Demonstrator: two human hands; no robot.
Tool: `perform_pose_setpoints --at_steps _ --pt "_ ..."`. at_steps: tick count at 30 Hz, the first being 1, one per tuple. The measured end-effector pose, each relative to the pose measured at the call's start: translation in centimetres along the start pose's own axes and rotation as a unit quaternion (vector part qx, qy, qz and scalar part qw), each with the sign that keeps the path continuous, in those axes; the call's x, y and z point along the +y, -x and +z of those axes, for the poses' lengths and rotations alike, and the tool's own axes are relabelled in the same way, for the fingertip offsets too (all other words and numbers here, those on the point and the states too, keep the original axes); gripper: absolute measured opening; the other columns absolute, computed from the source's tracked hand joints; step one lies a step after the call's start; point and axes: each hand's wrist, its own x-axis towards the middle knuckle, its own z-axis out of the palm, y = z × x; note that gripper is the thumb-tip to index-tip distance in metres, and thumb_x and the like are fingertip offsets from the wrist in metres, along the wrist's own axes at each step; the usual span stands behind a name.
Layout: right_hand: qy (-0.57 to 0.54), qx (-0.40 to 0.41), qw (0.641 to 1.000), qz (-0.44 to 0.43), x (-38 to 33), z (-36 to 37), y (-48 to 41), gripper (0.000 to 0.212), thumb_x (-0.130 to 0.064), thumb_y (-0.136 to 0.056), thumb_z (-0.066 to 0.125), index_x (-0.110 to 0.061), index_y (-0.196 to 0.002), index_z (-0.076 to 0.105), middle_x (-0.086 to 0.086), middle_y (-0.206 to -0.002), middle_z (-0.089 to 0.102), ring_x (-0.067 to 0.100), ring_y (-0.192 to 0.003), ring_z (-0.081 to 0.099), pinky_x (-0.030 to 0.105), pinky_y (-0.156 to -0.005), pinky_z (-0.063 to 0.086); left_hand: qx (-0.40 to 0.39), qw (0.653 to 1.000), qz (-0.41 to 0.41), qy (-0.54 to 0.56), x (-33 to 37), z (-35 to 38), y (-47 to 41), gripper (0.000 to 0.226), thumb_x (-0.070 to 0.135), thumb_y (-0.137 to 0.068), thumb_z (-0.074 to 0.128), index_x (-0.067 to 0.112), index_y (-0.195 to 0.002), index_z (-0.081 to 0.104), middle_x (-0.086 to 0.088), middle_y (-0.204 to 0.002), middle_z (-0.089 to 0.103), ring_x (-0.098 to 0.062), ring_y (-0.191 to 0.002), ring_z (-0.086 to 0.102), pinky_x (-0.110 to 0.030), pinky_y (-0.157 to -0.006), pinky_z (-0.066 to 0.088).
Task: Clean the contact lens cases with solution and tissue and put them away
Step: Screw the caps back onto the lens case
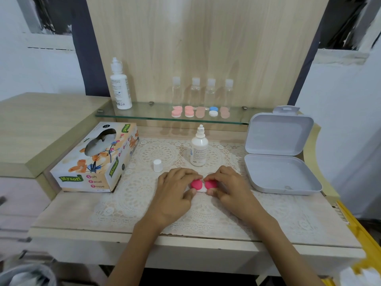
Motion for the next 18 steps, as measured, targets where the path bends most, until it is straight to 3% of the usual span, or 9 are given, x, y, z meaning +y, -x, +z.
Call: perform_pose_setpoints --at_steps 2,7,9,12,14,18 --pt "-0.003 0.001 1.000 0.002 -0.02 0.04 -0.02 0.028 -0.016 -0.077 0.076 -0.017 -0.105 0.071 -0.011 -0.083 0.050 0.004 -0.081 0.044 0.010 -0.072 0.028 0.023 0.999 -0.008 0.026 -0.13 0.10 -0.05 0.032 0.035 -0.085 0.059 0.033 -0.117 0.059 0.021 -0.118 0.048 -0.001 -0.118 0.037 -0.025 -0.104 0.020" --pt "-0.005 -0.001 1.000 0.004 0.00 0.04 0.05 0.027 -0.018 -0.077 0.076 -0.019 -0.104 0.071 -0.013 -0.084 0.051 -0.001 -0.083 0.044 0.008 -0.071 0.029 0.064 0.994 -0.057 0.069 -0.26 0.22 -0.02 0.037 0.055 -0.073 0.066 0.026 -0.096 0.062 0.016 -0.101 0.053 -0.003 -0.102 0.045 -0.023 -0.092 0.036" --pt "-0.006 0.000 1.000 0.005 -0.02 0.03 0.09 0.028 -0.018 -0.077 0.076 -0.019 -0.104 0.071 -0.011 -0.085 0.053 0.001 -0.083 0.046 0.009 -0.072 0.030 0.060 0.995 -0.051 0.057 -0.16 0.05 0.11 0.048 0.063 -0.070 0.053 0.031 -0.104 0.059 0.020 -0.107 0.052 -0.001 -0.106 0.044 -0.024 -0.095 0.034" --pt "-0.013 0.002 1.000 0.011 -0.08 0.06 0.11 0.029 -0.016 -0.076 0.076 -0.019 -0.104 0.071 -0.008 -0.086 0.055 0.003 -0.084 0.047 0.009 -0.072 0.030 0.031 0.999 -0.023 0.008 0.07 -0.12 0.27 0.053 0.053 -0.073 0.043 0.038 -0.123 0.052 0.022 -0.125 0.046 0.001 -0.124 0.032 -0.027 -0.109 0.015" --pt "-0.014 0.004 1.000 0.012 -0.11 0.08 0.12 0.029 -0.015 -0.076 0.076 -0.019 -0.104 0.071 -0.010 -0.085 0.053 -0.001 -0.085 0.045 0.008 -0.072 0.029 0.037 0.999 -0.012 0.006 0.06 -0.12 0.31 0.045 0.044 -0.075 0.046 0.040 -0.118 0.057 0.024 -0.123 0.047 0.003 -0.124 0.031 -0.027 -0.109 0.011" --pt "-0.014 0.006 1.000 0.013 -0.16 0.03 0.20 0.027 -0.016 -0.076 0.076 -0.018 -0.103 0.071 -0.011 -0.085 0.053 0.003 -0.085 0.046 0.010 -0.075 0.031 0.079 0.995 -0.060 0.002 -0.16 -0.04 0.34 0.043 0.064 -0.069 0.044 0.041 -0.100 0.061 0.025 -0.113 0.050 0.003 -0.116 0.039 -0.025 -0.102 0.015"
